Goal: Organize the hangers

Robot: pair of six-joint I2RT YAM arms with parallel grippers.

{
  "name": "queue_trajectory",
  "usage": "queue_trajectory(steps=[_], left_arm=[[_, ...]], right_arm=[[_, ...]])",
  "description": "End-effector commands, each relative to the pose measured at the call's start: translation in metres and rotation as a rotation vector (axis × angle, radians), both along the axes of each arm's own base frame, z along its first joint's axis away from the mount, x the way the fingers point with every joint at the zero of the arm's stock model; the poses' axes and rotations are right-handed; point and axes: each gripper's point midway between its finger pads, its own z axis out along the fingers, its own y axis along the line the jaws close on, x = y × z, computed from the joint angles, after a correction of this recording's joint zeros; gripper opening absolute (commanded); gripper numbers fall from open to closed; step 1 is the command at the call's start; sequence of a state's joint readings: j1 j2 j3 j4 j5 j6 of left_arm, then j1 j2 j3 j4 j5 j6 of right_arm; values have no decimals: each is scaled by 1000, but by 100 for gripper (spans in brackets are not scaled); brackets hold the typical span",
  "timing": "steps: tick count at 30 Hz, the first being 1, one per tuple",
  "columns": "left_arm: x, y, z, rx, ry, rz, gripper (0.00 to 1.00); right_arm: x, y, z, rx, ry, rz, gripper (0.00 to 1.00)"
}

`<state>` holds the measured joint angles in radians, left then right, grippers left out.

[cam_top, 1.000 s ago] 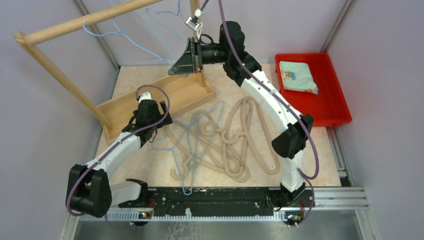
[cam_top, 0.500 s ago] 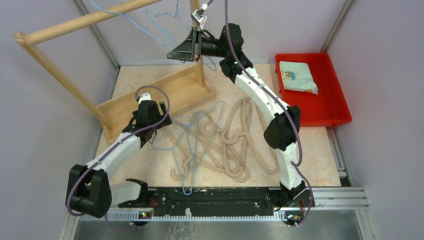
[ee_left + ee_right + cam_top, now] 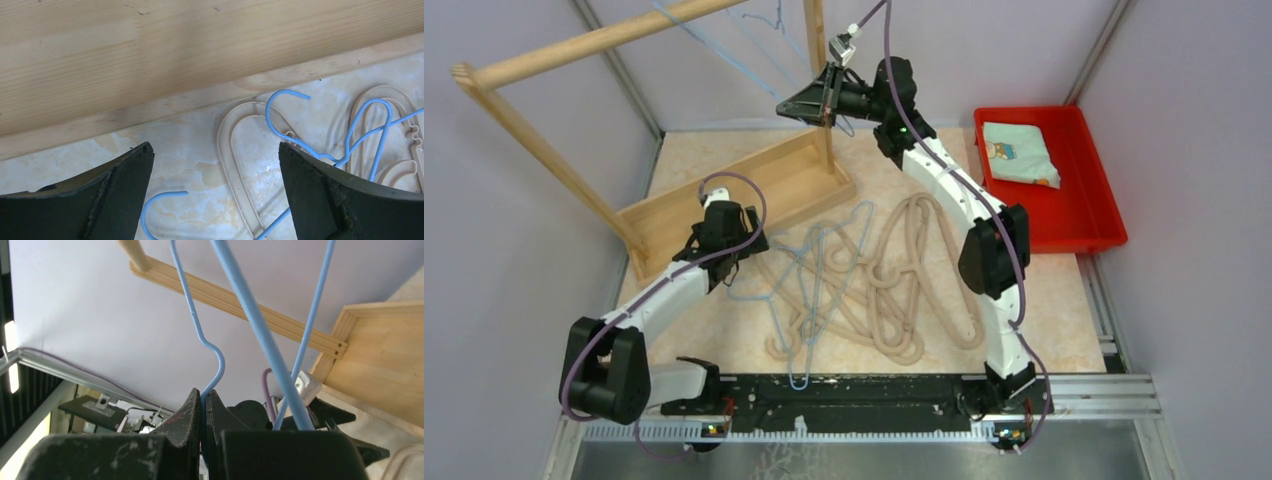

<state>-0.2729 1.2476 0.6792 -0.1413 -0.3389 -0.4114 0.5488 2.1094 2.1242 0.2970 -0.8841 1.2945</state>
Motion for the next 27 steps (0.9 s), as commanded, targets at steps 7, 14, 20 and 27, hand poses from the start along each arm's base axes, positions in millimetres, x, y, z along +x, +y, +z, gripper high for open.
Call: queue_trajectory(steps=[7, 14, 20, 27], left_arm=[[7, -1, 3, -6, -14, 6, 100], [11, -2, 6, -5, -21, 2, 100], [12, -4, 5, -15, -21, 0, 100], [11, -5, 2, -29, -11, 2, 100]], right_arm=[[5, -40, 35, 44, -12, -149, 3], [-7, -51, 44, -38, -139, -199, 59], [-20, -70, 37, -124, -176, -273, 74], [-39, -112, 14, -352, -293, -442, 84]])
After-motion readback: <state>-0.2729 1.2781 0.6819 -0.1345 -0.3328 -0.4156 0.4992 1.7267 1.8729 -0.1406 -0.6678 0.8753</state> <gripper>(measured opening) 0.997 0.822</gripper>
